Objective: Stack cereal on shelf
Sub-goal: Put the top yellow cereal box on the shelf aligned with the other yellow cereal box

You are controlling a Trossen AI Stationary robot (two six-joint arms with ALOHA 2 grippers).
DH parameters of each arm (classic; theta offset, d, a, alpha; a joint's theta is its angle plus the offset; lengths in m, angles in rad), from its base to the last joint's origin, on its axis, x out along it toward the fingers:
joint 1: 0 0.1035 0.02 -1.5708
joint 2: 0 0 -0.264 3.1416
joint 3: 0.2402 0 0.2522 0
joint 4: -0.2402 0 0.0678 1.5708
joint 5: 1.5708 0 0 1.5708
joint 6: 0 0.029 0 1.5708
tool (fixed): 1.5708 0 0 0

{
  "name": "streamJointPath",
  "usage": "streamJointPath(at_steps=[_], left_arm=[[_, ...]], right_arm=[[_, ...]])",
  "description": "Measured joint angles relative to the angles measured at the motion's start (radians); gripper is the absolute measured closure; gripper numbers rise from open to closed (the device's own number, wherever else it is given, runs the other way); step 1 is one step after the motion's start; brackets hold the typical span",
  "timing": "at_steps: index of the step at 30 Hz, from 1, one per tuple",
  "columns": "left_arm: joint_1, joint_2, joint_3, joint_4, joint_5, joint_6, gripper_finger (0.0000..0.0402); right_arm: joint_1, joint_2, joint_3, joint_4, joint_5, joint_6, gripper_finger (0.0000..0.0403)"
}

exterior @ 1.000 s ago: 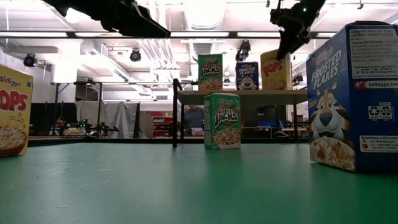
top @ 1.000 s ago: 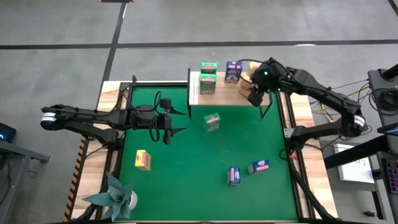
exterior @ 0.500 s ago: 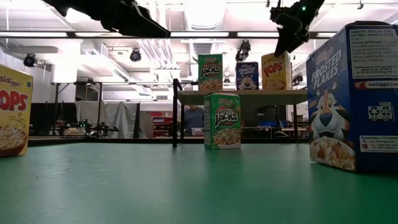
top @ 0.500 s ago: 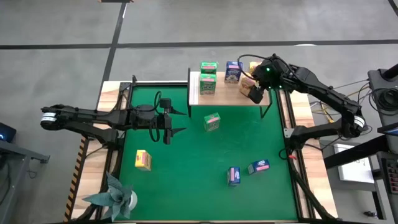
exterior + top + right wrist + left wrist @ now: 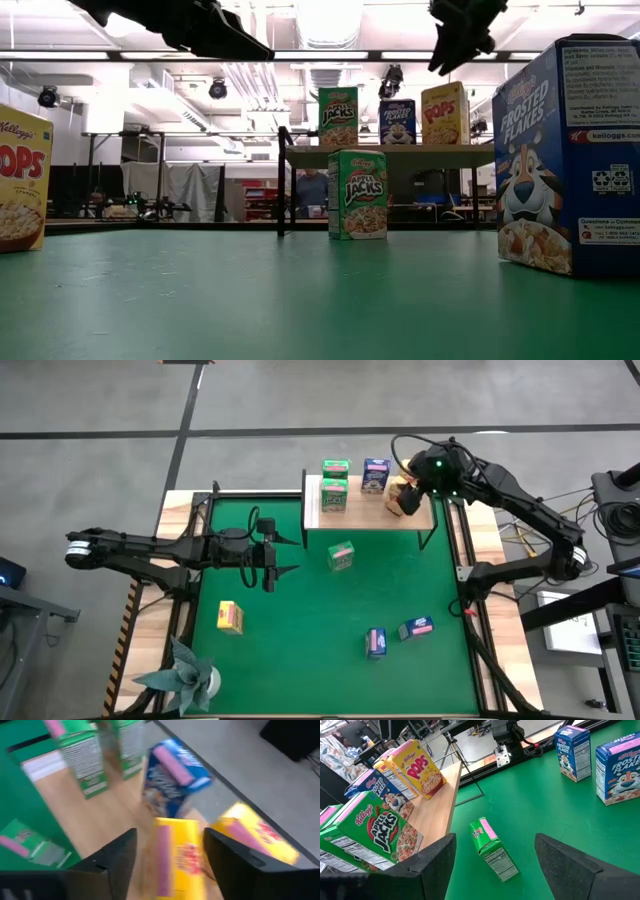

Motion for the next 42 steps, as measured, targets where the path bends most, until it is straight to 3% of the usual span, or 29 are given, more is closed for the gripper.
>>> streamJointPath(at_steps=[6,11,14,32,42], left_arm=[[0.0,0.0,0.0,0.0,0.0,0.0,0.0148],[0.0,0.0,0.0,-0.001,0.0,0.0,0.0148],[0.0,0.0,0.0,-0.003,0.0,0.0,0.0148],[0.0,0.0,0.0,-0.007,0.0,0.0,0.0148],[0.0,0.0,0.0,-0.009,0.0,-0.004,0.0148]], right_arm=[[0.074,0.022,-0.001,0.002,0.013,-0.003,0.0286],[0.088,0.042,-0.009,-0.04,0.133,-0.013,0.0361],[0.087,0.049,-0.01,-0.081,0.143,-0.024,0.0388],[0.088,-0.006,0.0,-0.185,0.137,-0.104,0.039],[0.09,-0.016,-0.013,-0.237,0.034,-0.05,0.039]])
